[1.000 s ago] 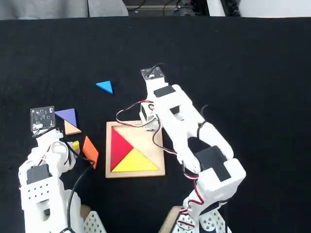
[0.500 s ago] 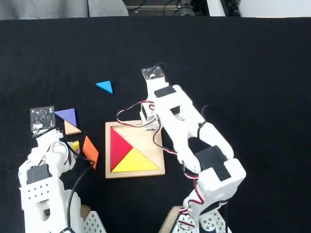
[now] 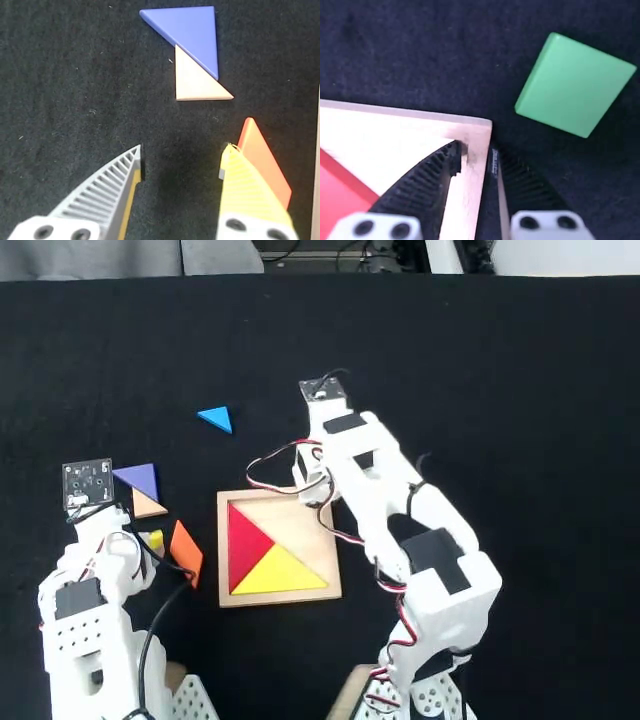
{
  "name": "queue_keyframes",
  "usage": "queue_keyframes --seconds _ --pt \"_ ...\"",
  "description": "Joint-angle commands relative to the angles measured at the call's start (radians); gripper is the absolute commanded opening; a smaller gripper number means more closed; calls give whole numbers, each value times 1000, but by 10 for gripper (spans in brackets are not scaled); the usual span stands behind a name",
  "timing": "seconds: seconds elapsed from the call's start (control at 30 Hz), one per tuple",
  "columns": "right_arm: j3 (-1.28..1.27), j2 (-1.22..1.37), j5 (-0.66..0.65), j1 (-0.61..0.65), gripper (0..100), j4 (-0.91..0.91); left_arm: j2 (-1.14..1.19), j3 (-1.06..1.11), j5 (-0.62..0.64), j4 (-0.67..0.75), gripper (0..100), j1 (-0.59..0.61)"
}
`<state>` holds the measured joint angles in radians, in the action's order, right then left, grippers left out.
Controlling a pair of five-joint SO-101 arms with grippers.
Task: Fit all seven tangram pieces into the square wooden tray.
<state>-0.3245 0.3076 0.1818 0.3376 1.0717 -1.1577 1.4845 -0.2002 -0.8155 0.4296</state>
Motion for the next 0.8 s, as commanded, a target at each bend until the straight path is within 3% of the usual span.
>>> queue_keyframes --seconds 0.0,0.1,0.23,0.77 --pt "56 13 9 -57 106 -2 -11 -4 3 18 252 7" --pt "56 15 9 -57 96 -8 -11 -4 3 18 252 7" --pt "56 12 11 -95 12 -43 -11 -4 3 18 252 7" --pt "99 13 68 -138 46 -66 -11 -4 3 18 252 7"
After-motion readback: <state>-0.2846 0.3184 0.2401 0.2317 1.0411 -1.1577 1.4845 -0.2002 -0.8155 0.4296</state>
